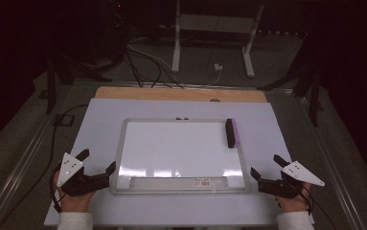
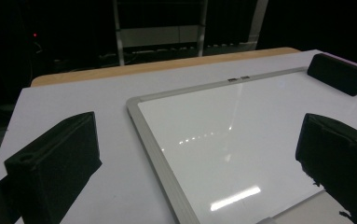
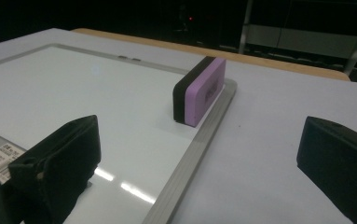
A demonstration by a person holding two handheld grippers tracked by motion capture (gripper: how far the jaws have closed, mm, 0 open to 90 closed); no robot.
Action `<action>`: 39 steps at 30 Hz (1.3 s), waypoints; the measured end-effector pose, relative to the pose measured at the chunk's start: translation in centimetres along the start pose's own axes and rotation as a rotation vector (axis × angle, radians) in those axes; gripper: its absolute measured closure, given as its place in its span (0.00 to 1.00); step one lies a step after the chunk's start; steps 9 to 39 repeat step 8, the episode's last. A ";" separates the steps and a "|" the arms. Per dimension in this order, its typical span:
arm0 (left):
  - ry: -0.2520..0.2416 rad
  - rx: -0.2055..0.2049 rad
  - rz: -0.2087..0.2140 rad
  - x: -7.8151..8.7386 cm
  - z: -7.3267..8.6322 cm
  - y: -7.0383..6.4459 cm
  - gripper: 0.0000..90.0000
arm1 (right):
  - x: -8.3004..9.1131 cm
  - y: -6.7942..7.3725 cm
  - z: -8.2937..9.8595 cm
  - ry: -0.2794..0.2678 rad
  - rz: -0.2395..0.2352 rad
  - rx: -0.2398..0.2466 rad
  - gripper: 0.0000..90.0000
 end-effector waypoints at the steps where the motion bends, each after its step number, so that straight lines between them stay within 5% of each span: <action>1: -0.001 0.002 -0.001 0.0 0.0 0.0 0.01 | 0.1 -0.1 0.0 -0.005 -0.001 -0.001 0.00; 39: -0.008 0.012 -0.014 0.4 0.1 0.3 0.01 | 0.0 0.0 0.0 -0.009 0.003 -0.001 0.00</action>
Point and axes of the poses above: each handheld gripper's, and its own axes: x roughly backward along the jaws, z roughly out of its underside, y roughly to its left, the point moved 1 cm from there along -x, roughly forward along the jaws, and after that the axes turned 3 degrees about -y, right-handed, at the moved point
